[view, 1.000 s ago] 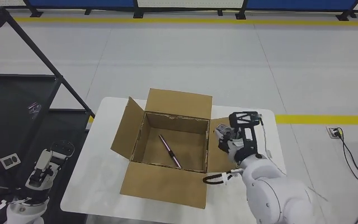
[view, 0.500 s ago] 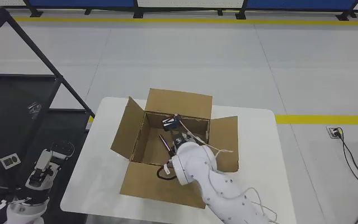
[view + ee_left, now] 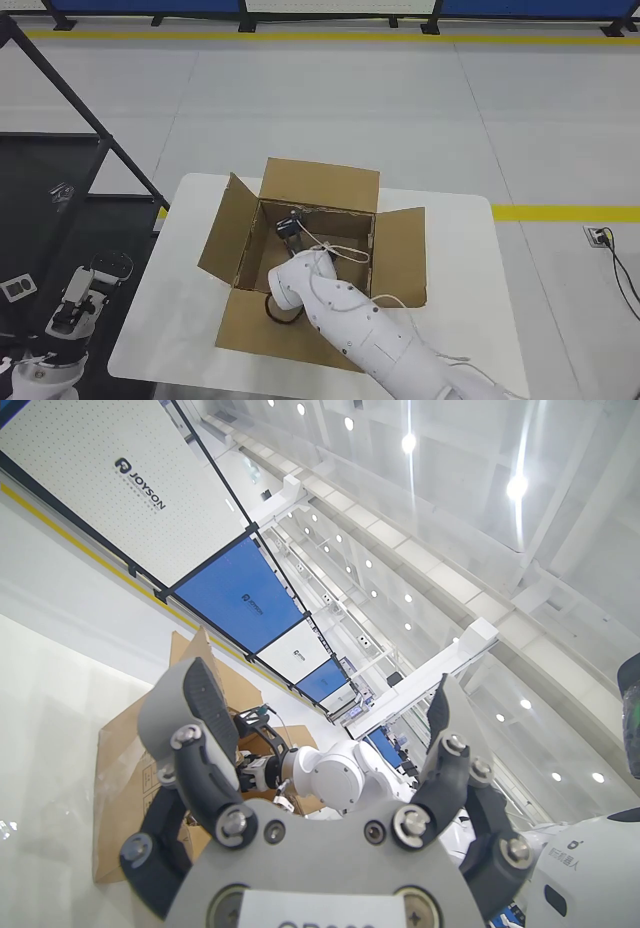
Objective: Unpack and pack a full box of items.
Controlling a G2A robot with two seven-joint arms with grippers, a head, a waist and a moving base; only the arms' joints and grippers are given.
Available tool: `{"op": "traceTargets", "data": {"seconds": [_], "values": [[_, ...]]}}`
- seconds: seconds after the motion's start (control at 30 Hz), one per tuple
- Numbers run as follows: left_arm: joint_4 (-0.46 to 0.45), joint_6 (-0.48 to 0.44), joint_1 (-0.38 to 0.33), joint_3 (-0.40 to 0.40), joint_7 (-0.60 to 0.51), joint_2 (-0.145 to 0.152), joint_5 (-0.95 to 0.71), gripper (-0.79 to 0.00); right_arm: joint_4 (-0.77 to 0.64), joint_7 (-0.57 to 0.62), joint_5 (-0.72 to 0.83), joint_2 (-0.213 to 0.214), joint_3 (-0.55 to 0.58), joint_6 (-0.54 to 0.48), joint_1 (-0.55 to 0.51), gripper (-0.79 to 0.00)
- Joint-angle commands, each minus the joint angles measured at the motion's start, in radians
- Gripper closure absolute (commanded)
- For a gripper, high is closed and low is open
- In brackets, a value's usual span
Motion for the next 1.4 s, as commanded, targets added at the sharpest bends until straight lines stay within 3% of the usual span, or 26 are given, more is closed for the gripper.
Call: {"op": "traceTargets", "data": {"seconds": [0.0, 0.23, 0.27, 0.3, 0.33, 0.47, 0.6, 0.87, 1.1, 1.37], "values": [[0.0, 0.0, 0.0, 0.0, 0.0, 0.0, 0.0, -0.785, 0.052, -0.022, 0.014, -0.018, -0.007, 0.006, 0.008, 0.0], [0.0, 0.0, 0.0, 0.0, 0.0, 0.0, 0.0, -0.785, 0.203, -0.083, 0.053, -0.076, -0.017, 0.043, 0.036, 0.0], [0.0, 0.0, 0.0, 0.0, 0.0, 0.0, 0.0, -0.785, 0.223, -0.09, 0.064, -0.084, -0.016, 0.045, 0.041, -0.018], [0.0, 0.0, 0.0, 0.0, 0.0, 0.0, 0.0, -0.785, 0.243, -0.097, 0.077, -0.092, -0.012, 0.04, 0.047, -0.145], [0.0, 0.0, 0.0, 0.0, 0.0, 0.0, 0.0, -0.785, 0.262, -0.108, 0.086, -0.099, -0.009, 0.037, 0.054, -0.2], [0.0, 0.0, 0.0, 0.0, 0.0, 0.0, 0.0, -0.785, 0.325, -0.146, 0.114, -0.123, 0.0, 0.029, 0.076, -0.345], [0.0, 0.0, 0.0, 0.0, 0.0, 0.0, 0.0, -0.785, 0.37, -0.172, 0.138, -0.141, 0.014, 0.027, 0.096, -0.413], [0.0, 0.0, 0.0, 0.0, 0.0, 0.0, 0.0, -0.785, 0.427, -0.209, 0.155, -0.162, 0.034, 0.028, 0.118, -0.477], [0.0, 0.0, 0.0, 0.0, 0.0, 0.0, 0.0, -0.785, 0.452, -0.236, 0.165, -0.169, 0.055, 0.025, 0.128, -0.61], [0.0, 0.0, 0.0, 0.0, 0.0, 0.0, 0.0, -0.785, 0.388, -0.288, 0.2, -0.16, 0.1, -0.006, 0.122, -0.72]]}}
